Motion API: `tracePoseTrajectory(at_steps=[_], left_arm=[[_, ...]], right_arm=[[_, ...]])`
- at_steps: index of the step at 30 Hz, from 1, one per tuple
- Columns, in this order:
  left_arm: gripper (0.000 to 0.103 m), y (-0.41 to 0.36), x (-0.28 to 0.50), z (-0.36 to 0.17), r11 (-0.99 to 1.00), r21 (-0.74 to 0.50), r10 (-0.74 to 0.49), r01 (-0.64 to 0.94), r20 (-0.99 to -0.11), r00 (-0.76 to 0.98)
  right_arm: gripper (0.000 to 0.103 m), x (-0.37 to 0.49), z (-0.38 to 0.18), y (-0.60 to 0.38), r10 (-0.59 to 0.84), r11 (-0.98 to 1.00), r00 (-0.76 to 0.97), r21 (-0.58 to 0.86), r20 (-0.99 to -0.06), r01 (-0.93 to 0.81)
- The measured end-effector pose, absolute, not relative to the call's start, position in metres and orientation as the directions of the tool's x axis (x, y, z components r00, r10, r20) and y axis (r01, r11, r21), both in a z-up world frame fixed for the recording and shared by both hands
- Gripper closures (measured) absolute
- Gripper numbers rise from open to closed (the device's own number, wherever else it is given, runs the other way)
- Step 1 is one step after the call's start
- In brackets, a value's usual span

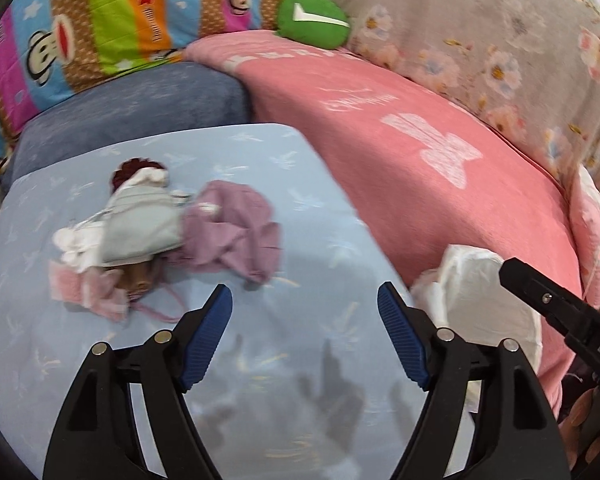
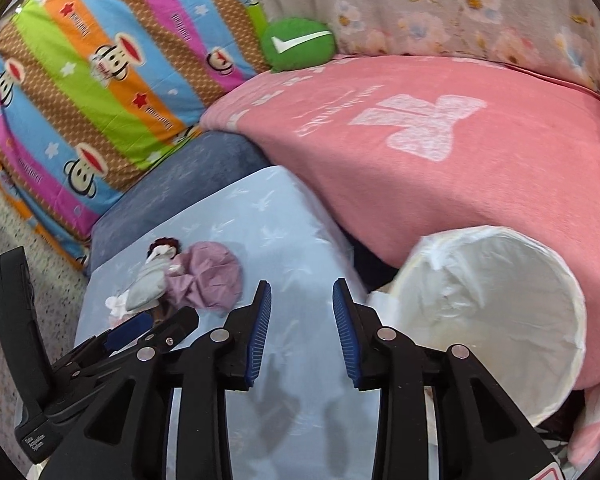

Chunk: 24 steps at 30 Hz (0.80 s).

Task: Collect trash
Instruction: 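Move both grippers back to the pile and close the left gripper on the pink packet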

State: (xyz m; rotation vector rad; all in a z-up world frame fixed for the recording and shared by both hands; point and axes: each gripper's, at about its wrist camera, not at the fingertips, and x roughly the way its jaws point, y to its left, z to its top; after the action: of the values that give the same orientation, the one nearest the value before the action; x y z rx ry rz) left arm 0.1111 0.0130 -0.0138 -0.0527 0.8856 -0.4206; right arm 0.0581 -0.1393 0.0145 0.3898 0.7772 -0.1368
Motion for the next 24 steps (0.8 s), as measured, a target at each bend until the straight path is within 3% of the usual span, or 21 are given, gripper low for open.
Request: tracePoseTrajectory(at_steps=[15,24], left_arm=[[0.031,0.14,0.145,-0.047,0.975,-0.202,-0.219,0.094,-0.786,0.578],[0.031,0.192,0.168,-0.069,0.966,-0.256,-0.226,0.026,-0.798,0.559]], right_arm=[[0.069,0.129,-0.014,-0.025,0.155,0.955,0.649,0.28,-0.745,0.093],[0.068,0.161,-0.031,0.02,0.192,0.96,0.615,0.277,-0.765,0.044]])
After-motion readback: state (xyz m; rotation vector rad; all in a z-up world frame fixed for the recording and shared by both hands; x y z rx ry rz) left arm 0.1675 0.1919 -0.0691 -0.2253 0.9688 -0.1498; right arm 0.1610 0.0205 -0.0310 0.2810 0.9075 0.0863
